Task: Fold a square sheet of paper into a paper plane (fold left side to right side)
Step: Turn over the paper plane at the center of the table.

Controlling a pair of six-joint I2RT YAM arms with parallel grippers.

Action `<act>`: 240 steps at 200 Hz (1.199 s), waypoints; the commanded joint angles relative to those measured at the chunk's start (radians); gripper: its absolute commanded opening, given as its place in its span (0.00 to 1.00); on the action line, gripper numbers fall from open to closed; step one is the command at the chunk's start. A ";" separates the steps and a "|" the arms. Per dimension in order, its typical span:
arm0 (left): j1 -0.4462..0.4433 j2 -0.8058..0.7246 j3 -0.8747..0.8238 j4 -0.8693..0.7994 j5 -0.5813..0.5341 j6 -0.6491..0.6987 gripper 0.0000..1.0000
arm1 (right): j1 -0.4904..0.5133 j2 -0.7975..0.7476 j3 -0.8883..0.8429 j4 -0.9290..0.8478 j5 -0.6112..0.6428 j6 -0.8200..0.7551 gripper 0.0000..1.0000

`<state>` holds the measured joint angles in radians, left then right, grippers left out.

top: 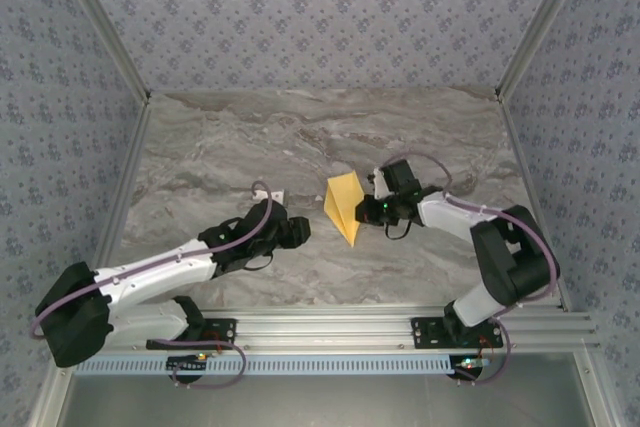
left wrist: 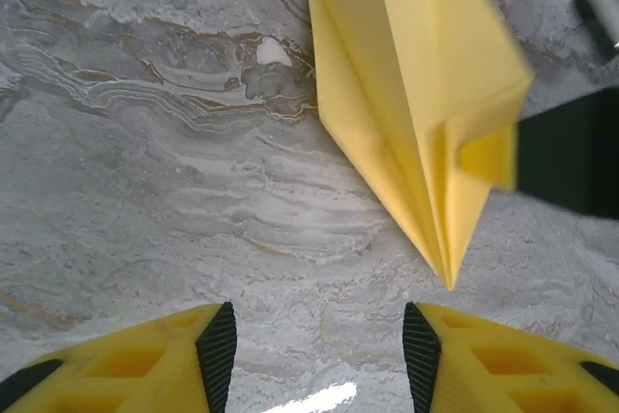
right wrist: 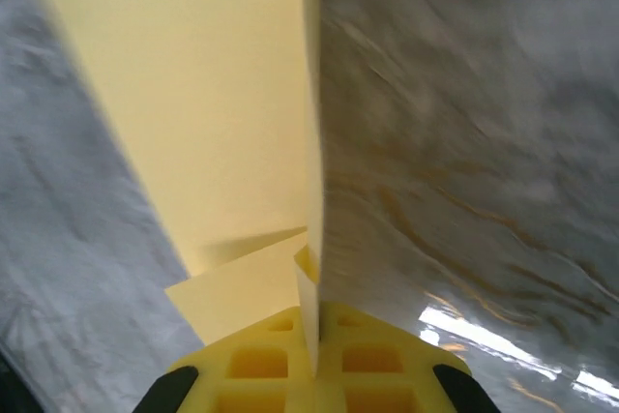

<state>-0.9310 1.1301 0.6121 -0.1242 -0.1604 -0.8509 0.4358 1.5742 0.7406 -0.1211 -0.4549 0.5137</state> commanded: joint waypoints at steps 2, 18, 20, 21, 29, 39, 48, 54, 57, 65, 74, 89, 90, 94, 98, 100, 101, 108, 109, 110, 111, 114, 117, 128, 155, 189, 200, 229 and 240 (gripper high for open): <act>0.003 -0.034 -0.006 -0.042 -0.039 -0.005 0.51 | -0.029 0.035 -0.026 0.047 -0.020 0.007 0.12; 0.003 -0.046 -0.008 -0.055 -0.043 -0.005 0.52 | -0.027 0.013 -0.008 -0.022 0.033 -0.021 0.20; 0.003 -0.048 -0.008 -0.055 -0.044 -0.005 0.52 | -0.025 0.006 -0.004 -0.033 0.041 -0.025 0.22; 0.003 -0.048 -0.008 -0.057 -0.044 -0.005 0.52 | -0.025 0.004 -0.002 -0.036 0.043 -0.028 0.23; 0.003 -0.055 -0.008 -0.061 -0.048 -0.004 0.52 | -0.019 -0.019 0.017 -0.093 0.083 -0.046 0.27; 0.003 -0.063 -0.009 -0.067 -0.056 -0.004 0.53 | -0.008 -0.051 0.046 -0.175 0.149 -0.067 0.33; 0.003 -0.073 -0.011 -0.071 -0.059 -0.002 0.54 | 0.005 -0.078 0.078 -0.256 0.228 -0.086 0.37; 0.003 -0.078 -0.013 -0.072 -0.063 -0.002 0.55 | 0.015 -0.094 0.101 -0.312 0.275 -0.095 0.39; 0.003 -0.081 -0.016 -0.072 -0.064 -0.002 0.55 | 0.019 -0.100 0.112 -0.341 0.297 -0.100 0.40; 0.004 -0.089 -0.018 -0.072 -0.069 -0.002 0.56 | 0.035 -0.112 0.140 -0.405 0.359 -0.111 0.41; 0.003 -0.099 -0.024 -0.072 -0.074 -0.002 0.57 | 0.059 -0.122 0.169 -0.463 0.412 -0.116 0.41; 0.003 -0.114 -0.034 -0.072 -0.082 -0.005 0.59 | 0.106 -0.132 0.196 -0.518 0.474 -0.081 0.43; 0.003 -0.117 -0.036 -0.072 -0.083 -0.005 0.60 | 0.111 -0.133 0.197 -0.518 0.475 -0.079 0.43; 0.003 -0.121 -0.039 -0.072 -0.087 -0.005 0.60 | 0.123 -0.134 0.198 -0.519 0.473 -0.075 0.44; 0.004 -0.125 -0.041 -0.073 -0.089 -0.006 0.60 | 0.136 -0.131 0.198 -0.512 0.468 -0.069 0.45; 0.003 -0.128 -0.042 -0.073 -0.088 -0.006 0.60 | 0.140 -0.131 0.198 -0.508 0.461 -0.066 0.45; 0.003 -0.128 -0.043 -0.073 -0.089 -0.006 0.61 | 0.143 -0.130 0.198 -0.505 0.458 -0.064 0.46; 0.003 -0.135 -0.047 -0.075 -0.092 -0.007 0.61 | 0.155 -0.122 0.194 -0.486 0.429 -0.049 0.46; 0.004 -0.135 -0.047 -0.075 -0.091 -0.007 0.61 | 0.157 -0.121 0.193 -0.485 0.424 -0.046 0.46; 0.004 -0.136 -0.047 -0.075 -0.092 -0.007 0.61 | 0.159 -0.119 0.193 -0.485 0.420 -0.045 0.47; 0.004 -0.137 -0.048 -0.076 -0.092 -0.007 0.61 | 0.159 -0.117 0.192 -0.484 0.415 -0.043 0.46; 0.004 -0.140 -0.050 -0.077 -0.095 -0.007 0.61 | 0.162 -0.112 0.191 -0.462 0.403 -0.036 0.46; 0.003 -0.143 -0.051 -0.078 -0.094 -0.007 0.61 | 0.164 -0.106 0.190 -0.447 0.391 -0.029 0.47; 0.004 -0.152 -0.055 -0.080 -0.098 -0.007 0.62 | 0.168 -0.081 0.190 -0.416 0.360 -0.014 0.47; 0.004 -0.167 -0.066 -0.083 -0.099 -0.010 0.63 | 0.186 -0.004 0.225 -0.408 0.351 -0.009 0.47; 0.004 -0.174 -0.069 -0.088 -0.104 -0.010 0.63 | 0.201 0.072 0.253 -0.393 0.348 -0.013 0.46; 0.004 -0.177 -0.068 -0.091 -0.105 -0.010 0.63 | 0.205 0.089 0.258 -0.378 0.331 -0.016 0.46; 0.004 -0.180 -0.068 -0.095 -0.108 -0.010 0.64 | 0.221 0.134 0.284 -0.380 0.346 -0.023 0.45; 0.004 -0.180 -0.067 -0.097 -0.108 -0.010 0.64 | 0.224 0.152 0.293 -0.387 0.352 -0.025 0.44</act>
<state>-0.9310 0.9684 0.5507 -0.2005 -0.2481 -0.8577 0.6456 1.6875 0.9939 -0.4965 -0.1120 0.4828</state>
